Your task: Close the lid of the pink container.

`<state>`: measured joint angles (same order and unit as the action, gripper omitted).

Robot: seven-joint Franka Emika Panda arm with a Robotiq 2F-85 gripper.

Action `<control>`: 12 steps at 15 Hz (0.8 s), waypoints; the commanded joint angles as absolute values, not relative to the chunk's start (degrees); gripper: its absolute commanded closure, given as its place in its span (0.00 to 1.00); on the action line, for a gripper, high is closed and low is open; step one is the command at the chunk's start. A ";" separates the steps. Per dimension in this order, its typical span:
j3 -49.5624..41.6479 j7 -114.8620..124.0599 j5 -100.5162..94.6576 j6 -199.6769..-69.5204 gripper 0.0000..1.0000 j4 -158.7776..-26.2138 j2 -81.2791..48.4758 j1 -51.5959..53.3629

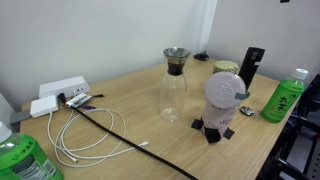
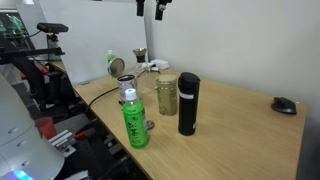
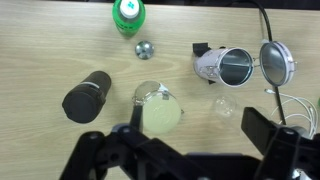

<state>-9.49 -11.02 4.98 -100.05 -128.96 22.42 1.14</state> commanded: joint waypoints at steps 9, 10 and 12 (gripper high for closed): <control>-1.08 -14.27 10.12 -101.14 0.00 -131.63 24.68 6.33; -0.13 -13.49 10.46 -101.25 0.00 -132.01 24.61 6.83; 1.90 -11.08 10.63 -101.41 0.00 -133.12 24.74 7.64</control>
<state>0.12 -12.98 9.74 -100.22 -131.30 23.98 7.53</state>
